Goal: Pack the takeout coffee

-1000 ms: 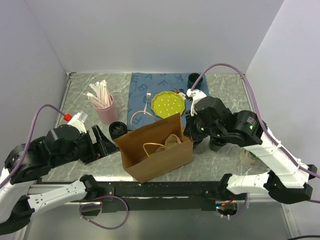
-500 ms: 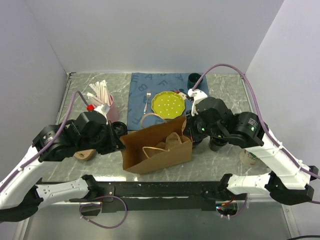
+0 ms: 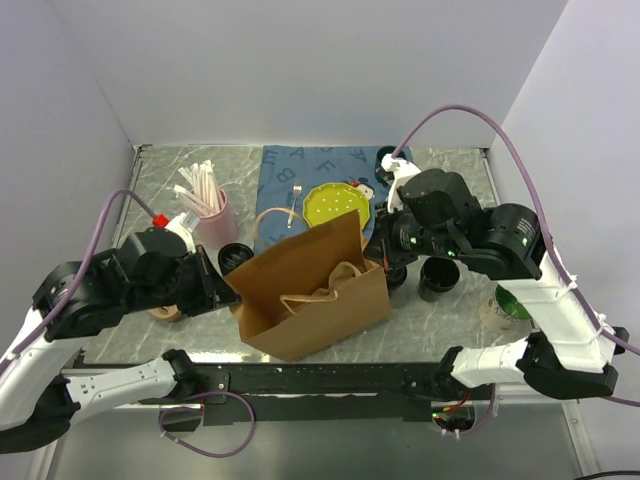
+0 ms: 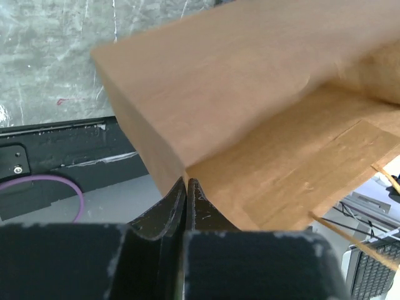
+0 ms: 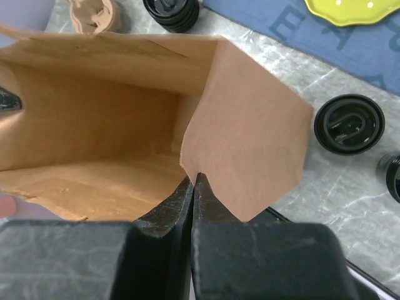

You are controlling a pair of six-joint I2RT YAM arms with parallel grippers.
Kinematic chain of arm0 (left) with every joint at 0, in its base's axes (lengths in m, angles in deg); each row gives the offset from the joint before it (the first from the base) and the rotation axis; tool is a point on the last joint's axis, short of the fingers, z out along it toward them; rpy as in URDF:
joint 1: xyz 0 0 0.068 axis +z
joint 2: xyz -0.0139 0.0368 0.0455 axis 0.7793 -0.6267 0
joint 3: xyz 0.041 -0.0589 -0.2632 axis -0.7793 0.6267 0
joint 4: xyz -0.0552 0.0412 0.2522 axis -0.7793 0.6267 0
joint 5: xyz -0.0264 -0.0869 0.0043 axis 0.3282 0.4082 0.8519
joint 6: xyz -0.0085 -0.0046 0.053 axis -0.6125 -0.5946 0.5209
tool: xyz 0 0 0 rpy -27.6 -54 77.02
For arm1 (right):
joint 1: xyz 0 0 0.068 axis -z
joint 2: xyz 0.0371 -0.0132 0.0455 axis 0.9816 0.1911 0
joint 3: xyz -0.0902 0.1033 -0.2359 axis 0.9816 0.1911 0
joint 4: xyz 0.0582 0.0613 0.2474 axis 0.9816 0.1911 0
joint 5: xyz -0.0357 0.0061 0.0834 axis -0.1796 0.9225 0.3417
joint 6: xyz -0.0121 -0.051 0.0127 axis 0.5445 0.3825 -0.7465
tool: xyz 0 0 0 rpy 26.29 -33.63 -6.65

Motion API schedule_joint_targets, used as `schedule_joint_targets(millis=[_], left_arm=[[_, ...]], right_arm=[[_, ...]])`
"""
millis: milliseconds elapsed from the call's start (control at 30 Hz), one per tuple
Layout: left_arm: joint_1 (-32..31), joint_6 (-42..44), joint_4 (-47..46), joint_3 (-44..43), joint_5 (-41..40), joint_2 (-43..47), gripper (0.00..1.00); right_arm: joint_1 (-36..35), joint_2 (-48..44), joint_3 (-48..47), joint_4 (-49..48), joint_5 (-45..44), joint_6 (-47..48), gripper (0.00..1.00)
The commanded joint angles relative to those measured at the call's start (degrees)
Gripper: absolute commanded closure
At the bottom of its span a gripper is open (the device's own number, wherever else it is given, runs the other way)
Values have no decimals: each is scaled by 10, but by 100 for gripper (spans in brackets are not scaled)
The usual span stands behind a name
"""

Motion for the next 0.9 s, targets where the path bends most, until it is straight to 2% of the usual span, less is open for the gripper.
schedule_joint_targets(millis=[0,33,67,100,133,267,333,467,700,867], left_arm=[[-2,-8,-5,6,-7,-11,94],[-1,-12,-6,27,6,-10,95],[-2,-8,-5,29,6,-16,96],[-2,-1,-5,1,6,-30,97],[-2,-2,-5,-5,-10,-29,97],[-2,21,-5,-47,-57,-30,93],[-2,35,-19,-40,-64,-30,89],[-1,53,-49,7,-51,-4,84],[-1,95,-67,7,-82,12,82],[-2,131,-66,-5,-120,4,86]], right_arm=[[-1,2,1,-38,22,-4,100],[1,-13,33,-45,26,-18,100],[4,-10,19,-41,26,-21,100],[1,-8,2,-38,20,-18,100],[-5,-15,23,-54,0,-18,100],[2,-48,100,-88,19,-25,100],[2,-95,196,-152,26,-35,100],[2,-159,315,-225,64,-26,98],[2,-177,343,-257,34,13,96],[2,-182,350,-281,36,40,94]])
